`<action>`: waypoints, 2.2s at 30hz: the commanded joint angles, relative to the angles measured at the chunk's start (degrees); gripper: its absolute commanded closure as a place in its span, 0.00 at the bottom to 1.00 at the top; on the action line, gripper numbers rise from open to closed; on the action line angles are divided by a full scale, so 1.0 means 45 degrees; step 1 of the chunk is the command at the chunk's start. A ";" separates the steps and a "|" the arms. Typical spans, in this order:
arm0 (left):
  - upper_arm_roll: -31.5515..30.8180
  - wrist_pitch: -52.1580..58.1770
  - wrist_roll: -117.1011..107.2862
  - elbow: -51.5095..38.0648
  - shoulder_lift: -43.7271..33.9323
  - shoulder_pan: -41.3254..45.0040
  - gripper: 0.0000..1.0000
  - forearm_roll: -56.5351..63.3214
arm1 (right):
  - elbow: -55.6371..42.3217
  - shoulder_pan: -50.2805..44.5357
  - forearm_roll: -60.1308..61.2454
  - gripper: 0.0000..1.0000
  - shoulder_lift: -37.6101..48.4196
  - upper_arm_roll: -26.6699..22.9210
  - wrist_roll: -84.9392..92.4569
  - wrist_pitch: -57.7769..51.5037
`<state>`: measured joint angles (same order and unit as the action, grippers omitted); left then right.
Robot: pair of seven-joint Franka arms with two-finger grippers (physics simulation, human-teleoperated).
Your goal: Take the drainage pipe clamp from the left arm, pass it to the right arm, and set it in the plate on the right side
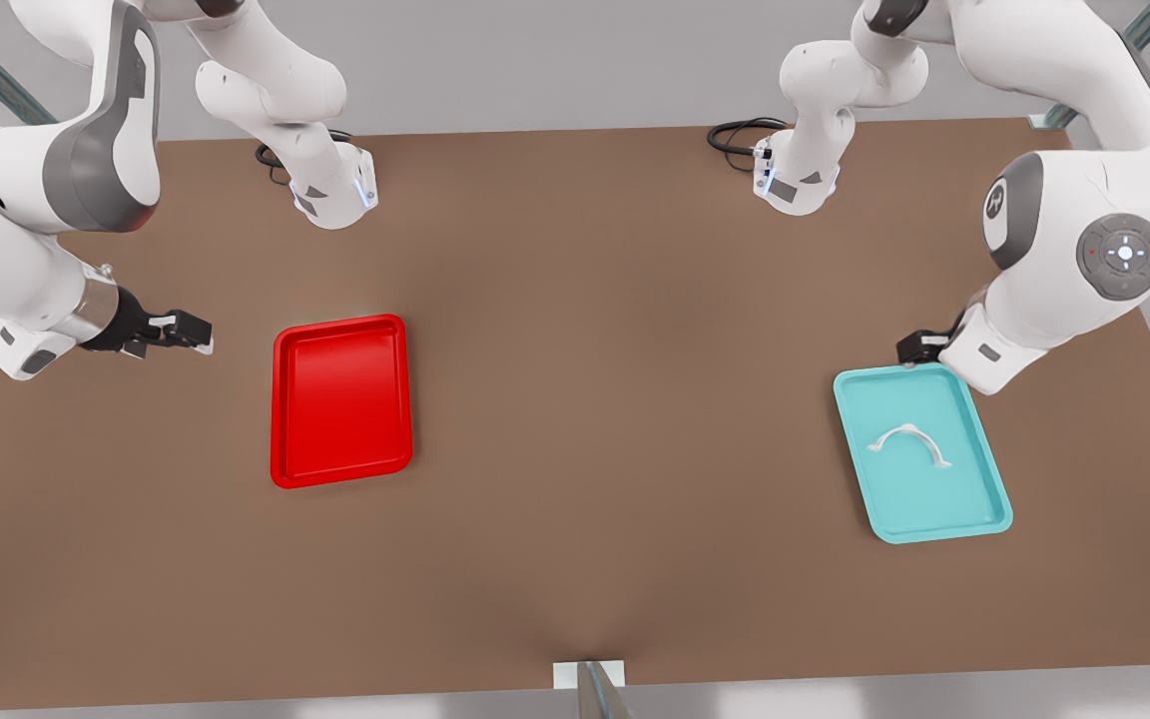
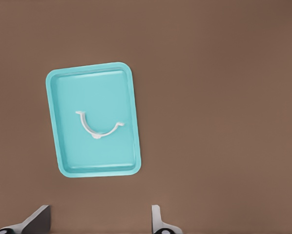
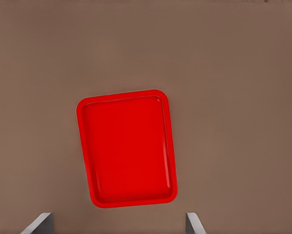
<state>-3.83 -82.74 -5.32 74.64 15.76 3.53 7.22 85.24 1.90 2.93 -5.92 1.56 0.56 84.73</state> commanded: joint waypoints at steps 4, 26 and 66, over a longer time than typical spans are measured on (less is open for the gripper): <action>0.1142 -0.1787 0.1085 0.0755 0.0444 -0.0297 0.00 -0.0276 | -0.0349 0.0007 -0.0008 0.00 -0.0091 -0.0014 0.0148 0.0039; 0.3155 -1.3157 -0.3565 0.7221 0.3725 -0.1606 0.00 -0.2425 | -0.0310 -0.0012 0.0168 0.00 -0.0189 0.0084 0.0500 0.0097; 0.3058 -1.1732 -0.2295 0.7260 0.4058 -0.1586 0.79 -0.3401 | -0.0329 0.0007 0.0188 0.00 -0.0228 0.0064 0.0519 0.0058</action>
<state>9.93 -139.23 -16.53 107.31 34.42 -3.64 -6.60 83.86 1.94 3.74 -7.01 1.84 2.73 85.02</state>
